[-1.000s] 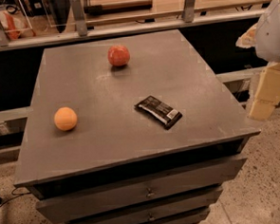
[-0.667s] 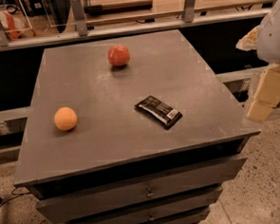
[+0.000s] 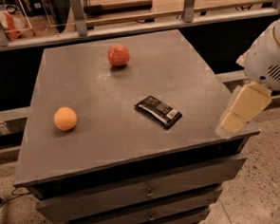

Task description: Pick rxbar chocolate

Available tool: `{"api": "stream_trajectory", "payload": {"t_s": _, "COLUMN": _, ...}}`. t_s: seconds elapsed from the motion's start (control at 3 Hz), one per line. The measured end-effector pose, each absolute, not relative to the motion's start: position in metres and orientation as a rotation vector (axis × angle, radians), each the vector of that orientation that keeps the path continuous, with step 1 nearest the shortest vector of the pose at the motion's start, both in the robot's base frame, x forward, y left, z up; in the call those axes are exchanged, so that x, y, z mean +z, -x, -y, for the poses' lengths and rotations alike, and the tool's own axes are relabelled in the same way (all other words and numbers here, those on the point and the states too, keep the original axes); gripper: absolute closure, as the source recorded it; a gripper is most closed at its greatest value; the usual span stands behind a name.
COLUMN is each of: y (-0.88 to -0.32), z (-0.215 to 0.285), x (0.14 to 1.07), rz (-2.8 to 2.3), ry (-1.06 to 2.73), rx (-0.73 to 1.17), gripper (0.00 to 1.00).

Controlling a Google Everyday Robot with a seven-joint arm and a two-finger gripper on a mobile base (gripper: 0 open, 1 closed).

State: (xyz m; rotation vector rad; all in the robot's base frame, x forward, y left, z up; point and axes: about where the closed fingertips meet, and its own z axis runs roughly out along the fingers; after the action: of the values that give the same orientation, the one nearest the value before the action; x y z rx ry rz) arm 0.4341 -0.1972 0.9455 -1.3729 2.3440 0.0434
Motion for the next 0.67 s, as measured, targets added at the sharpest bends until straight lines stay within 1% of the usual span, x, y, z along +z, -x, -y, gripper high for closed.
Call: {"api": "stream_trajectory", "payload": {"t_s": 0.67, "y": -0.442, "z": 0.170, "x": 0.902, "rz": -2.445, "ry": 1.091, "rx": 0.032, "gripper": 0.00}}
